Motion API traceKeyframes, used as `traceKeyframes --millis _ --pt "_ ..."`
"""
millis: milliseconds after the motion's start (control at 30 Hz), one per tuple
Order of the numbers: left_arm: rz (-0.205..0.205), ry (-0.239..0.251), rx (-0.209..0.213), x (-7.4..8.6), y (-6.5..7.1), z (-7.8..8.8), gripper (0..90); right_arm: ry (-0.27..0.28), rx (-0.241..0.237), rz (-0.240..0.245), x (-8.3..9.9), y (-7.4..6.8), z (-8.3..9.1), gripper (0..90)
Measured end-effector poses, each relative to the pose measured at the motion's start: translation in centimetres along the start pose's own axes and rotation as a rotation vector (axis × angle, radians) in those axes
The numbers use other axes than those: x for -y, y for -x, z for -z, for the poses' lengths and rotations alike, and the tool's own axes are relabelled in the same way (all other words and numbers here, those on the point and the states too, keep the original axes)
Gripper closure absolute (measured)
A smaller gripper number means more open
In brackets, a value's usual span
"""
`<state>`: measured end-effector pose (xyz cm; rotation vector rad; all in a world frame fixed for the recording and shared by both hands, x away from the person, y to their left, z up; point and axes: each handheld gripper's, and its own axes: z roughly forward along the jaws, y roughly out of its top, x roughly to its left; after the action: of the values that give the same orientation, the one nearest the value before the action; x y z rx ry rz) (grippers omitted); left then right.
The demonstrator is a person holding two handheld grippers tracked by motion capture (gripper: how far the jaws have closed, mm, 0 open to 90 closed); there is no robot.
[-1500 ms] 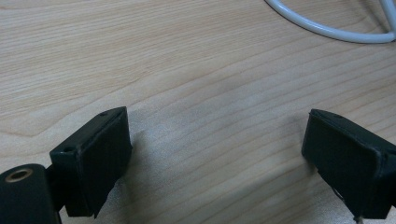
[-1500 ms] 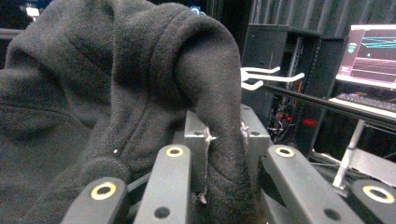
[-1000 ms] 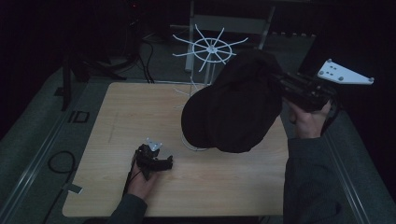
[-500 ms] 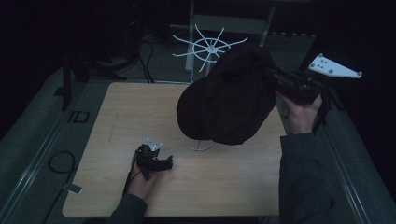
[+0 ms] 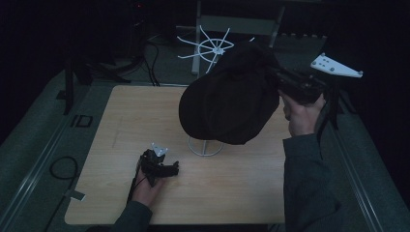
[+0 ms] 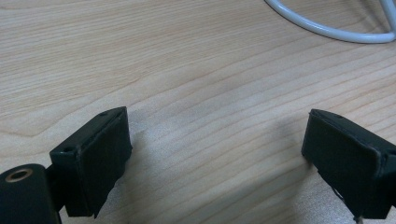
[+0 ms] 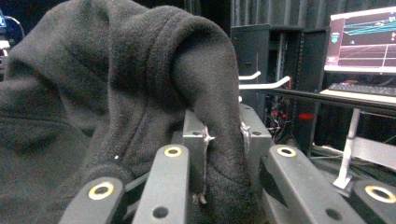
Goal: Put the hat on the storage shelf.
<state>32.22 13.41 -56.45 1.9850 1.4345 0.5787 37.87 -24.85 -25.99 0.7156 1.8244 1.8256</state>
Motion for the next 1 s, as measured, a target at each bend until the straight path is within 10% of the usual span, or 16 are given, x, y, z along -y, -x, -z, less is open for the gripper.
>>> traceKeyframes --millis 1000 --pt "0.0 0.0 0.0 0.0 0.0 0.0 8.6 -0.077 0.016 0.015 2.6 0.2 -0.9 63.7"
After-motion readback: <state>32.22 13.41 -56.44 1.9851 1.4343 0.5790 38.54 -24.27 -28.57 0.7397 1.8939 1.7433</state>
